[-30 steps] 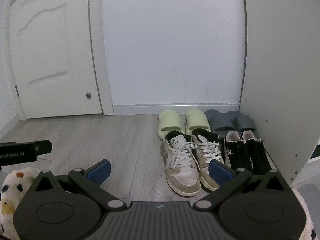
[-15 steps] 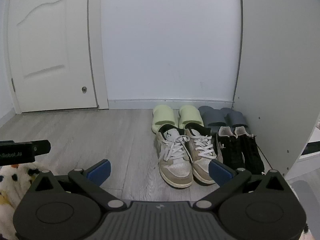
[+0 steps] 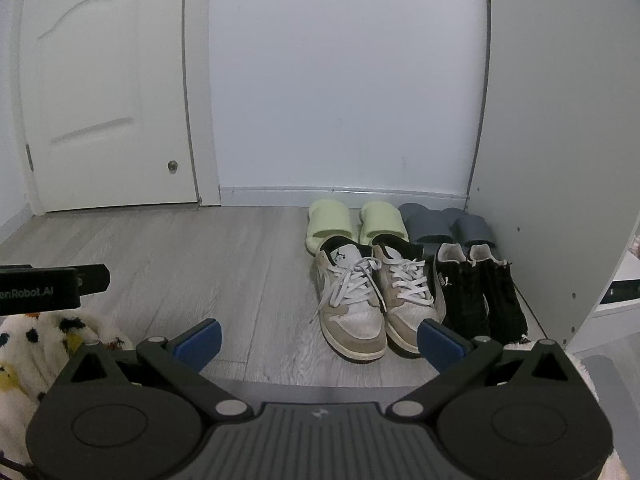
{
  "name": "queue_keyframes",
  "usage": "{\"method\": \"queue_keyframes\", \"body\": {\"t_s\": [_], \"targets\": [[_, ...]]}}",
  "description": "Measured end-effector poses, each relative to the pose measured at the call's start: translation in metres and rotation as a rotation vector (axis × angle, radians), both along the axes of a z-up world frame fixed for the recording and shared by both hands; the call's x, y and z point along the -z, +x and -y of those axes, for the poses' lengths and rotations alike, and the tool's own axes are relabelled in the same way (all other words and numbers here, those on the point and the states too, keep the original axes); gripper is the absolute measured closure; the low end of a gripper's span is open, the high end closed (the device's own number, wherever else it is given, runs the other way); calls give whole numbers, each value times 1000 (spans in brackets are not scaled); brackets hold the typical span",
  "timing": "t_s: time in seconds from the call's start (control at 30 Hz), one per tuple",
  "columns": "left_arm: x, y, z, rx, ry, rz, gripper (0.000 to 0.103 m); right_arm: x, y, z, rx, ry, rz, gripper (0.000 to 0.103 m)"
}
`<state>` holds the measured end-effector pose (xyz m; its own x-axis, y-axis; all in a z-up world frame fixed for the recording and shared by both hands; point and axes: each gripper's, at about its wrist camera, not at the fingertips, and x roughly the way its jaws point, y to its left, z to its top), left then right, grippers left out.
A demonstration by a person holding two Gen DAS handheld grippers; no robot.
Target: Organize scattered shoes
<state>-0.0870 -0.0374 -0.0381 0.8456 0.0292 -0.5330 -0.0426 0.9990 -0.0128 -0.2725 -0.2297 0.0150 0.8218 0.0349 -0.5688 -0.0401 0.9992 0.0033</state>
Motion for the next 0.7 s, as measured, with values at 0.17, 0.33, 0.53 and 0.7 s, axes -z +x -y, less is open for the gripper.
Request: {"method": "queue_keyframes", "body": {"t_s": [0.17, 0.33, 0.53, 0.7], "targets": [[1, -1, 0, 4, -2, 0, 1, -2, -1, -1, 1, 1, 7, 0], [2, -2, 2, 14, -3, 2, 2, 0, -1, -1, 0, -3, 5, 0], [3, -1, 3, 17, 14, -6, 3, 0, -1, -2, -2, -9, 5, 0], [4, -2, 5, 26, 11, -7, 3, 1, -2, -2, 0, -6, 0, 0]]}}
